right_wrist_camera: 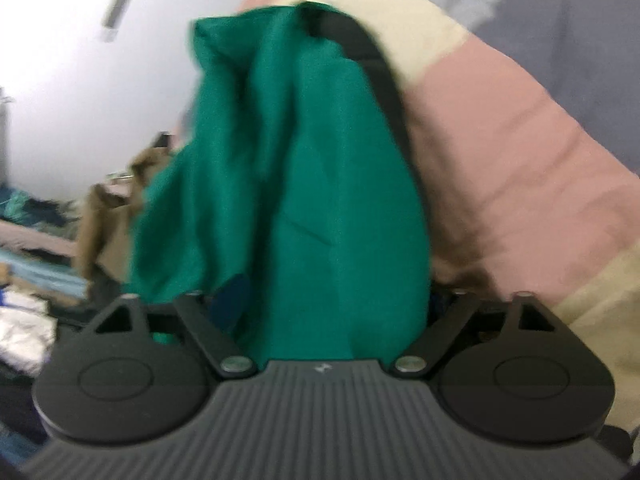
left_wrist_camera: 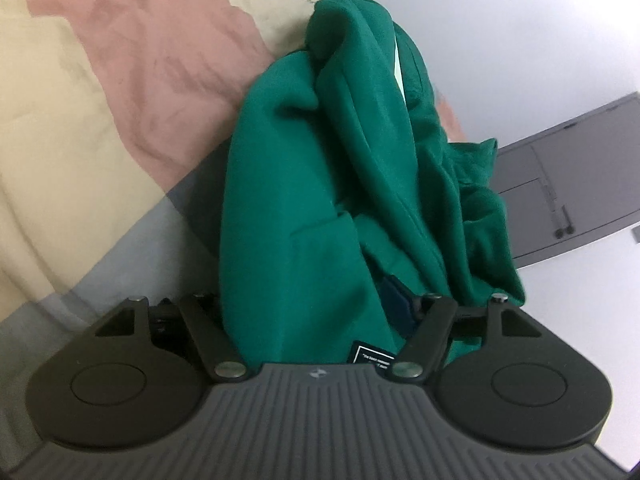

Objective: Fold large clothes

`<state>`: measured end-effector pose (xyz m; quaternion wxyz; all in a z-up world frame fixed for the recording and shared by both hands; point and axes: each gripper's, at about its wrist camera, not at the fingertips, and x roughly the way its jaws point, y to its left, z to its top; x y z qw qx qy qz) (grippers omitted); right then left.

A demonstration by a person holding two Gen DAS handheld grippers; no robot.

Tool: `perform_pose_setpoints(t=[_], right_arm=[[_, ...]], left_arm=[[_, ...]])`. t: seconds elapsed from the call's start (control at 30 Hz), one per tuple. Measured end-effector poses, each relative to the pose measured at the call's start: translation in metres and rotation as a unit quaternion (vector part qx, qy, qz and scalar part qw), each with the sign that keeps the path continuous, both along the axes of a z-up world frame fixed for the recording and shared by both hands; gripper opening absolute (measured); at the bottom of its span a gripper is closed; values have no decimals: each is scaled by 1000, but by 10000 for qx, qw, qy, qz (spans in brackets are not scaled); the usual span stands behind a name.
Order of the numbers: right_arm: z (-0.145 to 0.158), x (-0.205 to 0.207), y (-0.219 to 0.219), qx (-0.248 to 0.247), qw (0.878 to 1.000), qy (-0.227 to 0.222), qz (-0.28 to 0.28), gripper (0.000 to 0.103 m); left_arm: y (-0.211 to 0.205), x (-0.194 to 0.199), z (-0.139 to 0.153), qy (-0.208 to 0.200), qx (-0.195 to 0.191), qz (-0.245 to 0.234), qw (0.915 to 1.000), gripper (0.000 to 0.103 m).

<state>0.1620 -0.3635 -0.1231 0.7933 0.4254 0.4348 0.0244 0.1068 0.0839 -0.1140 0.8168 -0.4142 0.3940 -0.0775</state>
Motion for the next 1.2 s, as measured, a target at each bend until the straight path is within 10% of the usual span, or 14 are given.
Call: perform_pose_setpoints(t=[0.1,0.2,0.77,1.2], right_arm=[[1,0,2,-371,9992,112,-100,29],[9,-5,-4,-103,9998,-71,-134,16],[125,-85,-49,1107,9776,-1776,210,9],[165,-182,-73,1351,9579,-2513,315,9]], left_arm=[[-2,-6,4,93,318,102,9994,43],[4,-13,10,150,334,194,9991,13],[42,-100,117,-1029,-1092,-59,9887,10],[48,-204,175,-1498,-1134,-553,9806,10]])
